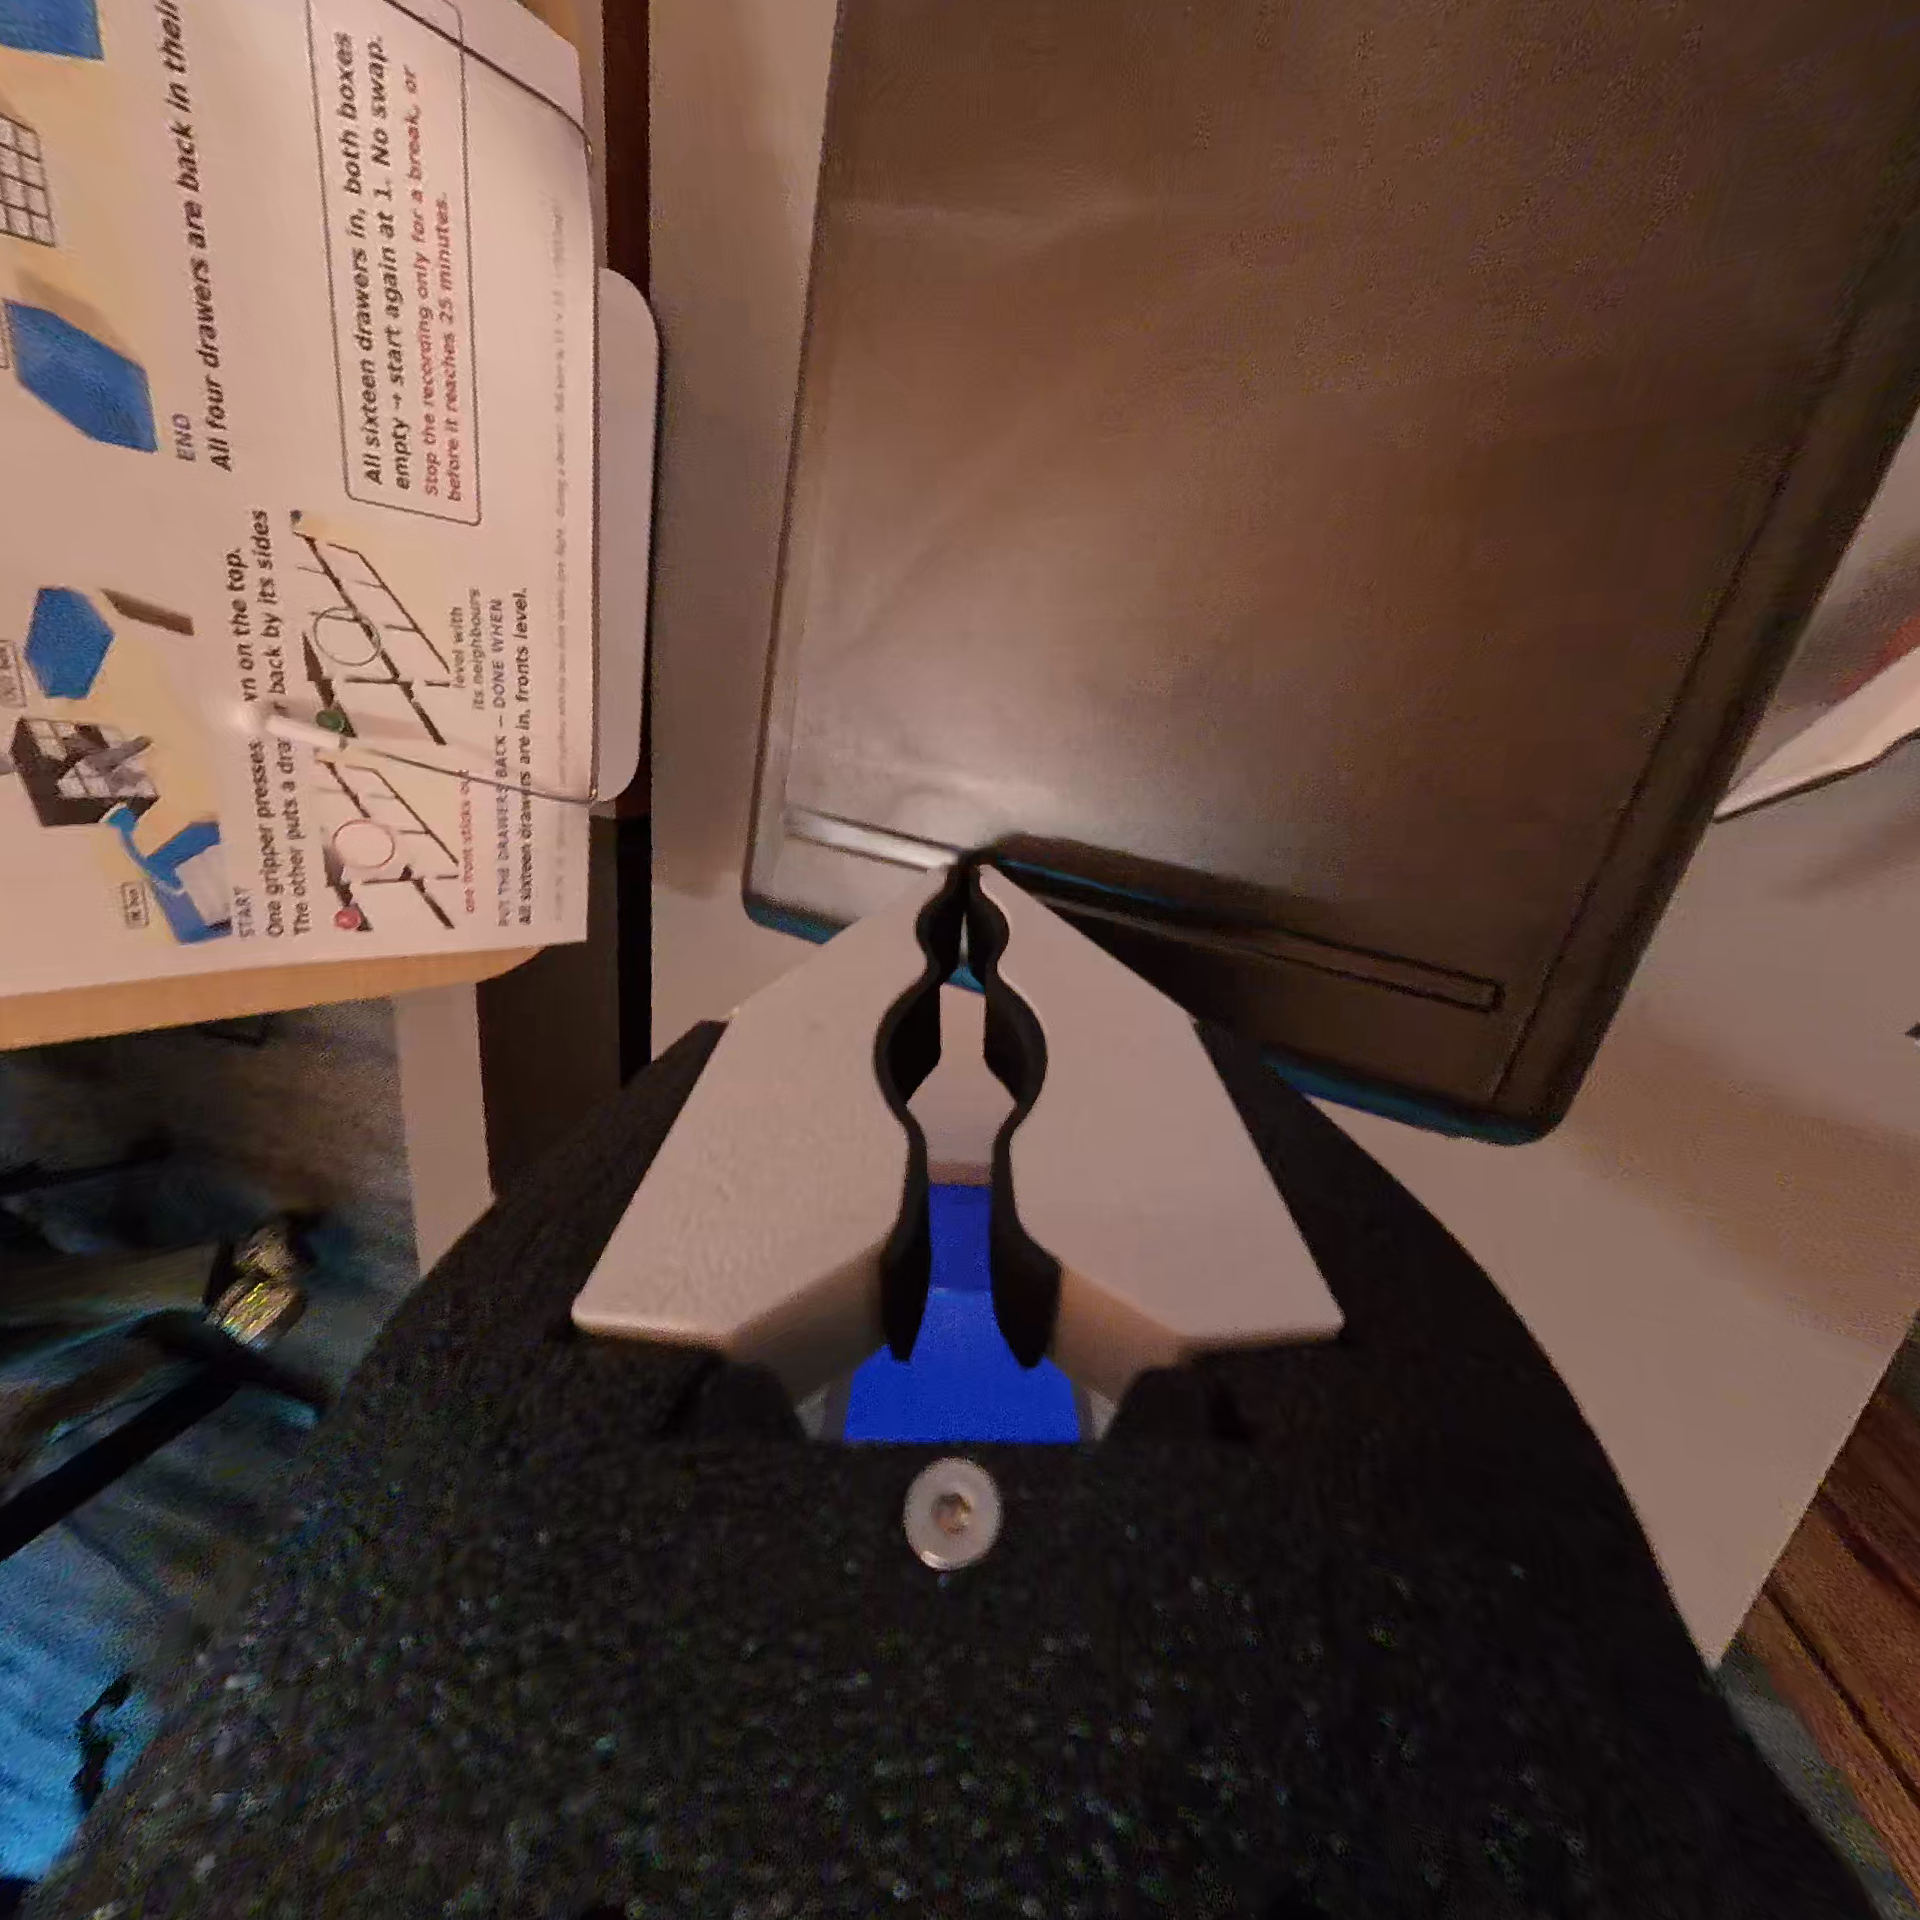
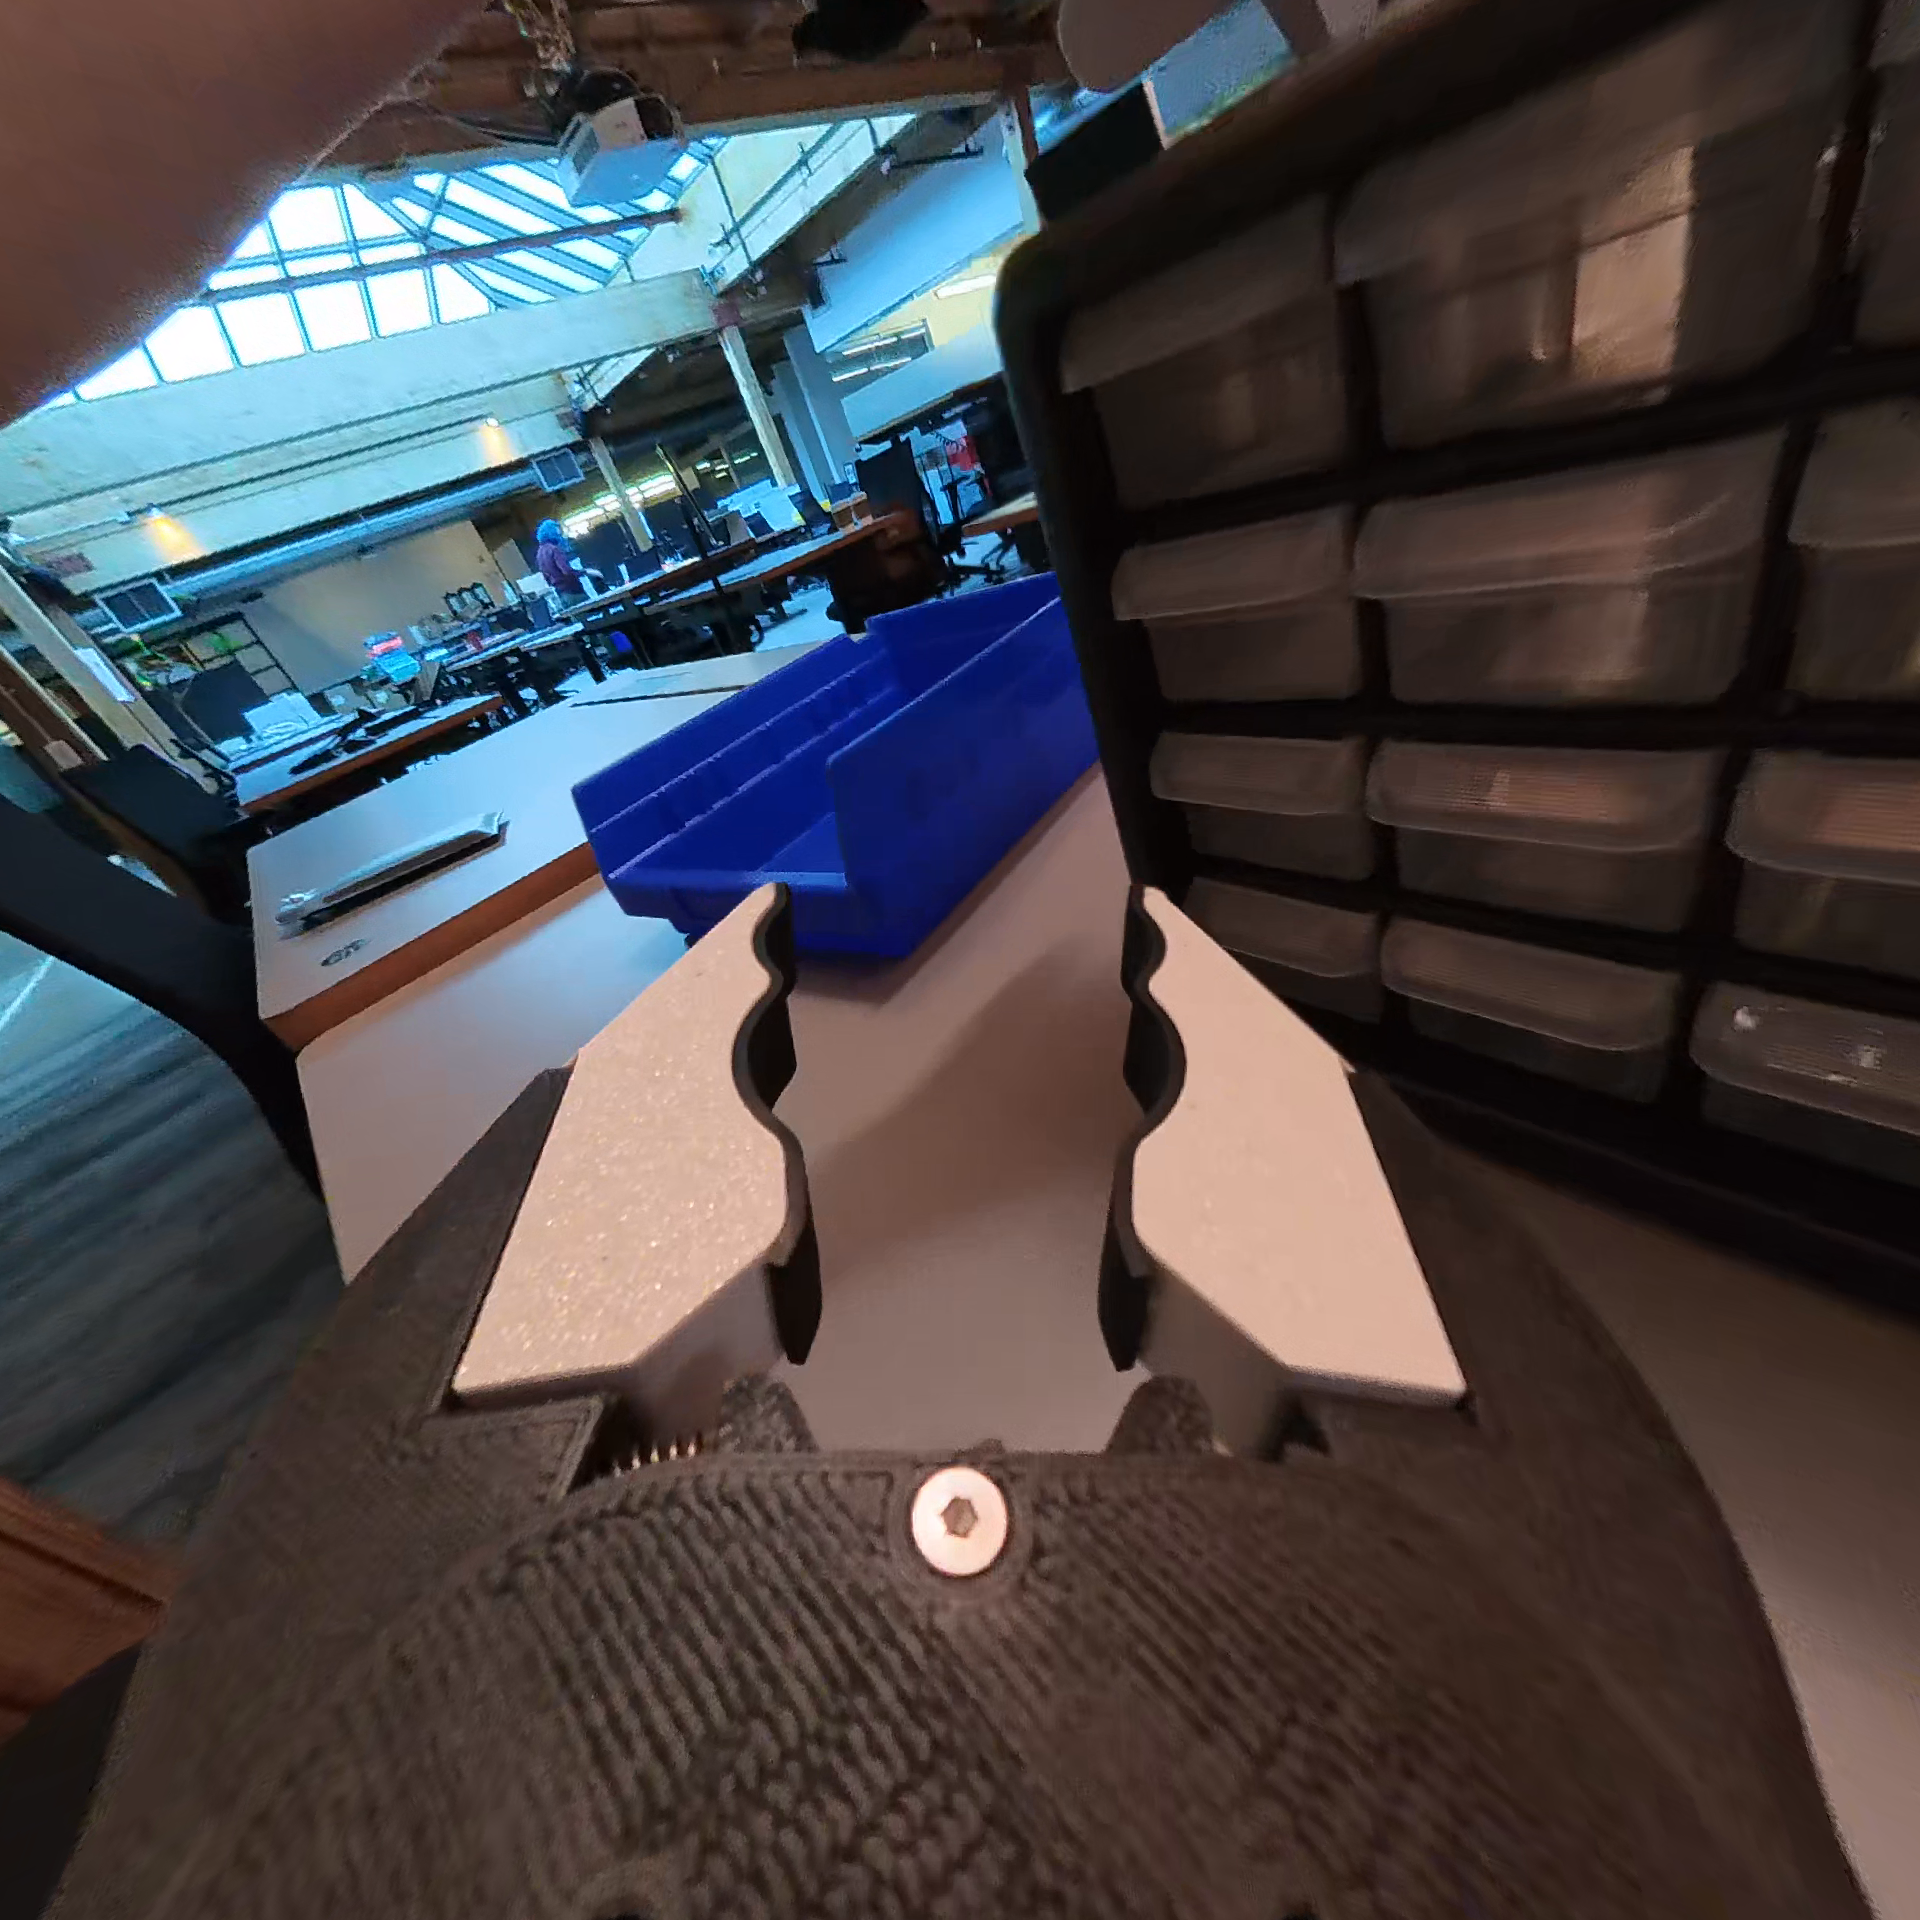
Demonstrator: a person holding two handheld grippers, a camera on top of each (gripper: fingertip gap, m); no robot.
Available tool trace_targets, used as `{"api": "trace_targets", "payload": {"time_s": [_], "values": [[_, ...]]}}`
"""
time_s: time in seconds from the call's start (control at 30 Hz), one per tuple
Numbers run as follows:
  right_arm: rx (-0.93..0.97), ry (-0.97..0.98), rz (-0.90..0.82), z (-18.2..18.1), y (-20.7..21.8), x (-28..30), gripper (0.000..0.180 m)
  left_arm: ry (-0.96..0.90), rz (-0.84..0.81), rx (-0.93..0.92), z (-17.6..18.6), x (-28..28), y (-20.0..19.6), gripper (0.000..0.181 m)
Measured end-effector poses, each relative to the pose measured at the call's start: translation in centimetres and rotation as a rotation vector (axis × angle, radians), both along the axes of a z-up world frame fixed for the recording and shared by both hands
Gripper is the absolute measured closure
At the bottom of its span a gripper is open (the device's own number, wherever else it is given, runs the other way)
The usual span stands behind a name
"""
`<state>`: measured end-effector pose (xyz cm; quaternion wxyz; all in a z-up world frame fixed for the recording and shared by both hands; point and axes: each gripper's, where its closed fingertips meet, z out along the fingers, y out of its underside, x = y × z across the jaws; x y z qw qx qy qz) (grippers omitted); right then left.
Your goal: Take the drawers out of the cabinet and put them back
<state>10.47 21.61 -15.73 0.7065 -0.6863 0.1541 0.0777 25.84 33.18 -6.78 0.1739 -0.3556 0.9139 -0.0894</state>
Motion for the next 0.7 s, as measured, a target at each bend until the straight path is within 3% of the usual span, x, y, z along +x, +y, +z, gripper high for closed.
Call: {"api": "trace_targets", "payload": {"time_s": [0.23,0.57,0.7], "values": [[0.016,0.123,0.003,-0.7,1.2,1.8,0.127,0.147,0.012,-0.029,-0.3,0.2,-0.3,0.181],[0.179,0.517,0.010,-1.4,3.2,3.4,0.159,0.307,0.022,0.076,-0.3,0.1,-0.2,0.181],[0.239,0.660,-0.057,-2.2,3.7,4.7,0.154,0.315,0.042,0.057,-0.3,0.1,-0.2,0.181]]}}
